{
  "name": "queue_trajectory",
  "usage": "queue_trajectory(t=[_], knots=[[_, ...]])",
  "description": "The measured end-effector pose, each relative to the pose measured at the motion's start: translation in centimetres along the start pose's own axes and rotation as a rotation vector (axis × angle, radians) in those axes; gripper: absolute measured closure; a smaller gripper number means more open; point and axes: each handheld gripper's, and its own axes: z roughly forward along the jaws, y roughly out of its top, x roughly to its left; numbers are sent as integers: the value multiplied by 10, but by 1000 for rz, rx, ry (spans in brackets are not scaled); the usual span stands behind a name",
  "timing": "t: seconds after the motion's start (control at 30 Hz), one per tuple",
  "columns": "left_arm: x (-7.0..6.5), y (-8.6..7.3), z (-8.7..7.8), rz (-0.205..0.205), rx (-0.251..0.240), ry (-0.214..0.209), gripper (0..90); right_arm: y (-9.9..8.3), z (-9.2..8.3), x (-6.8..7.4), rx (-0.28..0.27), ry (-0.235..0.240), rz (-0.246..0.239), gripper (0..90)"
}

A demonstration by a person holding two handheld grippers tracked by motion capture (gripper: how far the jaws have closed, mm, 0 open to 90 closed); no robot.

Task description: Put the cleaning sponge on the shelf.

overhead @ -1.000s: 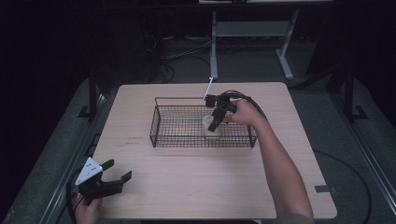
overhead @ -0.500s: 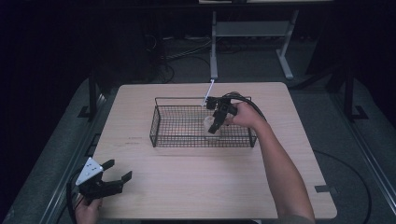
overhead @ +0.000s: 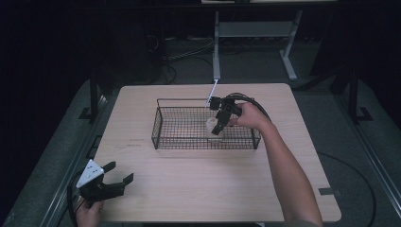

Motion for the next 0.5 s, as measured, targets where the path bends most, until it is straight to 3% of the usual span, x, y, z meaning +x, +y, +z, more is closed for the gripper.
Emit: queue_trajectory(t=[0.5], knots=[[-1,0,1,5,3,-3,140,-7,-34,11,-56,-40,0,184]])
